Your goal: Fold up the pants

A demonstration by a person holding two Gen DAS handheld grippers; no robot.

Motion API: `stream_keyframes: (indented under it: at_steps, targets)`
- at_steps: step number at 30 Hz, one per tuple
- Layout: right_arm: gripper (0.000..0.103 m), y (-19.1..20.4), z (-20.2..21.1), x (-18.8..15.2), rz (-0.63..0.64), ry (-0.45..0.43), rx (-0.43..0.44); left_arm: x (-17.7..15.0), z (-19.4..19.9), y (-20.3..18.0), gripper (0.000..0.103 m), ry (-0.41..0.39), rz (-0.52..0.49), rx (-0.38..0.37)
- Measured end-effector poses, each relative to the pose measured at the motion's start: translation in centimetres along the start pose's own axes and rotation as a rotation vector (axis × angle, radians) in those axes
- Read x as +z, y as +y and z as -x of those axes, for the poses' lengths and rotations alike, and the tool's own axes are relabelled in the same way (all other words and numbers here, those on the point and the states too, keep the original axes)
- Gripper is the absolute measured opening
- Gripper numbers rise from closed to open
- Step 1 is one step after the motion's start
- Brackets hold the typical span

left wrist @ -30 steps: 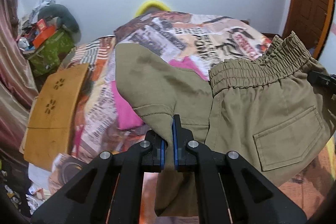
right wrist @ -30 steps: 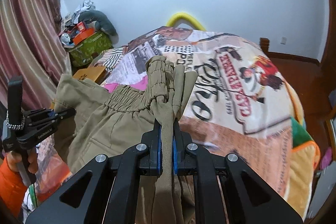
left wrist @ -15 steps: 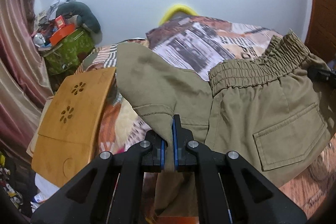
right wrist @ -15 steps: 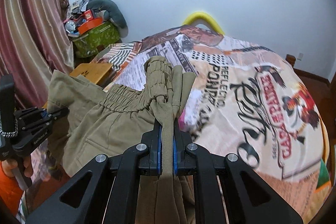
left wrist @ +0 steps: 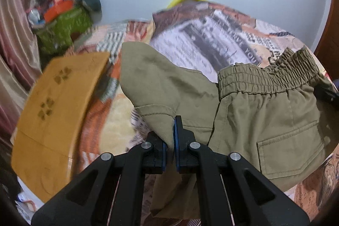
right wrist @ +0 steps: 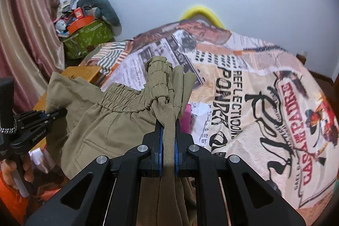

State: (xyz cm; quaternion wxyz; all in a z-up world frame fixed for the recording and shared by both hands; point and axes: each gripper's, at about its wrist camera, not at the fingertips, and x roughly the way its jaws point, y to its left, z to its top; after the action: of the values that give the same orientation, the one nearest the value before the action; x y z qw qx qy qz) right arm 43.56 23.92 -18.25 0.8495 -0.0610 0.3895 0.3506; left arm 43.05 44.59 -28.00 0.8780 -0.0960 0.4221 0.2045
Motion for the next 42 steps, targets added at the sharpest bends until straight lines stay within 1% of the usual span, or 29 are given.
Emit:
stream_keyframes:
  at_steps: [2, 4, 6, 8, 9, 10, 14, 17, 19, 21, 22, 23, 24, 25, 26, 28, 30, 32, 34, 36, 38, 42]
  targets:
    - [0.007, -0.4, -0.9, -0.5, -0.017, 0.022, -0.004, -0.4, -1.7, 0.1, 0.007, 0.055, 0.027, -0.018]
    - [0.008, -1.0, -1.9, -1.2, -0.037, 0.059, -0.011, -0.9, -2.9, 0.3, 0.007, 0.091, 0.03, 0.002]
    - [0.01, -1.5, -2.1, -2.0, -0.038, 0.073, -0.023, -1.4, -3.4, 0.4, 0.01, 0.109, 0.022, 0.033]
    - [0.013, -1.9, -1.9, -2.4, -0.051, 0.084, -0.024, -1.7, -3.3, 0.6, 0.01, 0.123, 0.023, 0.031]
    - [0.016, -2.1, -1.6, -2.6, -0.059, 0.094, -0.022, -1.8, -3.1, 0.6, 0.012, 0.123, 0.018, 0.04]
    - [0.018, -2.2, -1.5, -2.6, -0.06, 0.099, -0.023, -1.8, -2.9, 0.7, 0.013, 0.123, 0.015, 0.048]
    - [0.018, -1.9, -0.2, -2.6, -0.029, 0.115, -0.045, -1.9, -1.3, 0.2, 0.014, 0.121, -0.021, 0.07]
    - [0.019, -1.3, 1.7, -2.5, 0.0, 0.114, -0.062, -2.1, 1.1, -0.3, 0.024, 0.091, -0.045, 0.059]
    - [0.019, -0.8, 3.2, -2.3, 0.029, 0.09, -0.072, -2.3, 3.2, -0.6, 0.033, 0.061, -0.045, 0.04]
    - [0.02, 0.0, 5.7, -2.1, 0.064, 0.048, -0.094, -2.8, 6.3, -1.0, 0.039, 0.017, -0.049, 0.012]
    - [0.023, 0.4, 7.4, -2.1, 0.084, 0.015, -0.09, -2.9, 7.3, -1.1, 0.041, 0.001, -0.054, 0.006]
    - [0.026, 0.6, 8.2, -2.1, 0.093, -0.005, -0.087, -3.1, 9.0, -1.3, 0.041, -0.022, -0.061, -0.001]
    - [0.035, 1.0, 10.0, -2.2, 0.106, -0.041, -0.082, -3.3, 10.4, -1.5, 0.043, -0.041, -0.065, -0.009]
    - [0.041, 1.3, 11.9, -2.5, 0.115, -0.083, -0.077, -3.6, 12.5, -1.6, 0.046, -0.071, -0.066, -0.022]
    - [0.041, 1.6, 12.8, -2.5, 0.121, -0.108, -0.073, -3.7, 14.1, -1.8, 0.046, -0.095, -0.066, -0.032]
    - [0.042, 2.4, 16.2, -3.0, 0.136, -0.166, -0.05, -4.1, 17.1, -2.0, 0.047, -0.138, -0.063, -0.048]
    - [0.042, 3.3, 18.6, -3.3, 0.143, -0.212, -0.028, -4.6, 20.4, -2.3, 0.047, -0.187, -0.059, -0.07]
    - [0.041, 4.1, 21.0, -3.7, 0.144, -0.259, -0.004, -5.4, 24.2, -2.6, 0.047, -0.249, -0.05, -0.09]
    - [0.042, 5.1, 23.6, -4.5, 0.152, -0.311, 0.02, -6.3, 28.0, -2.9, 0.047, -0.313, -0.039, -0.102]
    - [0.041, 6.1, 26.2, -5.2, 0.162, -0.357, 0.042, -7.2, 30.9, -3.2, 0.047, -0.359, -0.034, -0.106]
    - [0.041, 6.9, 28.1, -5.8, 0.174, -0.388, 0.063, -8.3, 34.4, -3.6, 0.047, -0.419, -0.029, -0.101]
    - [0.041, 8.5, 32.3, -7.1, 0.195, -0.465, 0.1, -10.1, 39.6, -4.0, 0.047, -0.496, -0.012, -0.126]
